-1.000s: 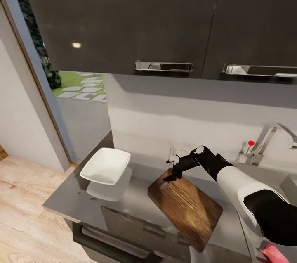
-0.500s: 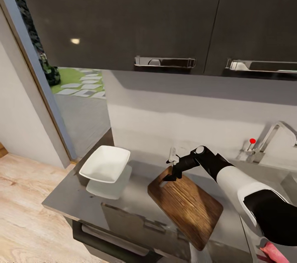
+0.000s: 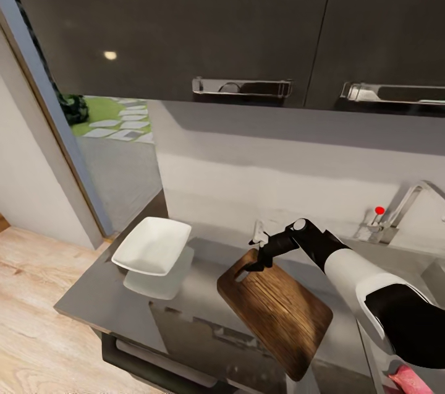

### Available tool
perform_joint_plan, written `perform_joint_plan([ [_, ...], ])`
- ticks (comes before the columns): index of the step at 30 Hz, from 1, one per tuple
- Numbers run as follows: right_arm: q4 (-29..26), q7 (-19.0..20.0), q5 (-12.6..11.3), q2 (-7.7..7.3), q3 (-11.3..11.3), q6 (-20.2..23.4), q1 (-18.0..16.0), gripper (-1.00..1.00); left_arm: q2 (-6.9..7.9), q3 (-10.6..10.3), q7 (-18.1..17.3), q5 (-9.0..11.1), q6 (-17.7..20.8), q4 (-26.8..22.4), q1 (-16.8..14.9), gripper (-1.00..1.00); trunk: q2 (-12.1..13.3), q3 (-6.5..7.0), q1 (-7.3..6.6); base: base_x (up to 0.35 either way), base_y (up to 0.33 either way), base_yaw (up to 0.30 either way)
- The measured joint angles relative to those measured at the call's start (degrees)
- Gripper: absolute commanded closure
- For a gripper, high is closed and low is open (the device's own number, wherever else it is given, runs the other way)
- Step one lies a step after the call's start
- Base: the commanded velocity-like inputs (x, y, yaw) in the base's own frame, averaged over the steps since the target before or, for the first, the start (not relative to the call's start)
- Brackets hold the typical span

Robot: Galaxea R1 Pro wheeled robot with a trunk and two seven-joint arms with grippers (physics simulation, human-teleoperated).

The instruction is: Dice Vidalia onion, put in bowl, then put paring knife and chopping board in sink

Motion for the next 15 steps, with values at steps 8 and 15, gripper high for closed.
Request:
perform_joint_plan([
  [8,0.0,0.0,0.0,0.06,0.0,0.0,0.0,-1.00,0.00,0.0,0.0,0.0,0.0,0.3,0.0,-1.00,0.0,-0.73,0.00,0.002,-0.001,0.000],
  [15,0.1,0.0,0.0,0.06,0.0,0.0,0.0,-1.00,-0.02,0.0,0.0,0.0,0.0,0.3,0.0,-1.00,0.0,-1.38,-0.01,0.105,0.000,0.000],
])
